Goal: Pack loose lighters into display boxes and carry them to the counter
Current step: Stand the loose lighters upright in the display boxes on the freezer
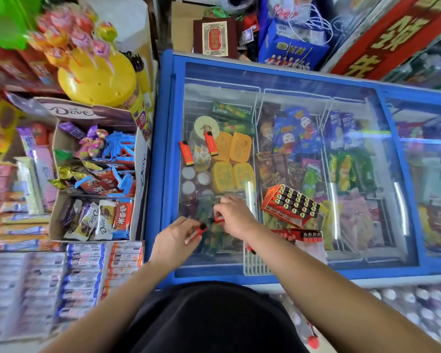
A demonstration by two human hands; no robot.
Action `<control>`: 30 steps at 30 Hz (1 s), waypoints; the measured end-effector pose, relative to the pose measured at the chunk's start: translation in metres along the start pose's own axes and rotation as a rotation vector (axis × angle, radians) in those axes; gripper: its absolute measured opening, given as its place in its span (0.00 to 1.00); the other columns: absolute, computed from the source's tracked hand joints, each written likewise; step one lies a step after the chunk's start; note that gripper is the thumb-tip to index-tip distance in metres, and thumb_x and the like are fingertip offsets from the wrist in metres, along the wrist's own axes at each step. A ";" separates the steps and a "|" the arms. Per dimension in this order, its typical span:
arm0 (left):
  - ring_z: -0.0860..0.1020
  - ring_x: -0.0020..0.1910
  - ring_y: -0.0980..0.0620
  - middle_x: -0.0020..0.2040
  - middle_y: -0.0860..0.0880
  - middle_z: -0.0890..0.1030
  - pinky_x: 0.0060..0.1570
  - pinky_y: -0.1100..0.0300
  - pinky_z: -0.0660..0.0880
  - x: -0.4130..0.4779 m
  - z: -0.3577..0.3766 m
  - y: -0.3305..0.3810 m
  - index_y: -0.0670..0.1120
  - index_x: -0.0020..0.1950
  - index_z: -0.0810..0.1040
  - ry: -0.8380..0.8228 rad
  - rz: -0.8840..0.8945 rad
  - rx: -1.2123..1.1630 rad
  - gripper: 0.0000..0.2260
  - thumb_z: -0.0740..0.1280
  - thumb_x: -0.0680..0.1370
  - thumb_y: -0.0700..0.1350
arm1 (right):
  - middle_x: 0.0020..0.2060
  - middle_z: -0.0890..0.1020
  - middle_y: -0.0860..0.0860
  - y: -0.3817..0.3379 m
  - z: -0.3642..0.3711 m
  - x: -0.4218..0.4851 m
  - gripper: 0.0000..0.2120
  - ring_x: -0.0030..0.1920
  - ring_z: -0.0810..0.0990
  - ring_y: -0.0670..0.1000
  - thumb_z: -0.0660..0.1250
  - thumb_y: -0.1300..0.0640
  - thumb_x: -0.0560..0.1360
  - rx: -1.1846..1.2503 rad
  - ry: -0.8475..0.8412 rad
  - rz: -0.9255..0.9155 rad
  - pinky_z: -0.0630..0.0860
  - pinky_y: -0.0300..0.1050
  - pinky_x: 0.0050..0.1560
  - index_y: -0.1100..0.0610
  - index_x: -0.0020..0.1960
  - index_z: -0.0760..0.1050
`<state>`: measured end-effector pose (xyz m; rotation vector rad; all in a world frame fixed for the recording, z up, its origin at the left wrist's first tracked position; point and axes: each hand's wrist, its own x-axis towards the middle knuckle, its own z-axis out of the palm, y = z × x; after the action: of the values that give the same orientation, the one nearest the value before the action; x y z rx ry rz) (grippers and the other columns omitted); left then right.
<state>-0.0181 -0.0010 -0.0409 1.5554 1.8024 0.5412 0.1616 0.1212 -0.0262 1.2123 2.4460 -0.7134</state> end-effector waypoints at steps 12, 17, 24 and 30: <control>0.81 0.43 0.56 0.47 0.59 0.80 0.46 0.57 0.80 0.010 -0.021 0.021 0.51 0.54 0.83 0.017 0.019 -0.258 0.08 0.76 0.75 0.43 | 0.47 0.84 0.46 0.015 -0.027 -0.052 0.10 0.46 0.80 0.42 0.78 0.57 0.71 0.553 0.409 0.206 0.76 0.34 0.50 0.54 0.52 0.83; 0.79 0.39 0.53 0.44 0.57 0.79 0.42 0.64 0.76 0.014 -0.015 0.039 0.57 0.65 0.79 -0.039 0.047 -0.233 0.17 0.72 0.78 0.43 | 0.47 0.82 0.39 0.031 -0.036 -0.104 0.10 0.44 0.79 0.34 0.77 0.58 0.73 0.698 0.554 0.329 0.71 0.24 0.48 0.52 0.53 0.83; 0.78 0.30 0.58 0.34 0.60 0.81 0.33 0.69 0.71 0.033 0.000 0.082 0.53 0.55 0.81 -0.155 0.036 -0.322 0.06 0.72 0.79 0.45 | 0.46 0.85 0.44 0.097 -0.035 -0.172 0.11 0.43 0.81 0.42 0.77 0.59 0.73 0.625 0.738 0.501 0.73 0.29 0.47 0.53 0.55 0.83; 0.81 0.36 0.58 0.36 0.57 0.82 0.38 0.70 0.74 0.056 0.008 0.116 0.52 0.60 0.82 -0.205 0.086 -0.302 0.11 0.74 0.77 0.44 | 0.49 0.83 0.47 0.139 -0.028 -0.191 0.11 0.45 0.81 0.47 0.74 0.56 0.75 0.517 0.663 0.535 0.75 0.35 0.50 0.50 0.57 0.82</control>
<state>0.0644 0.0751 0.0219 1.4273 1.4331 0.6374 0.3851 0.0849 0.0487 2.5198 2.2385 -0.9064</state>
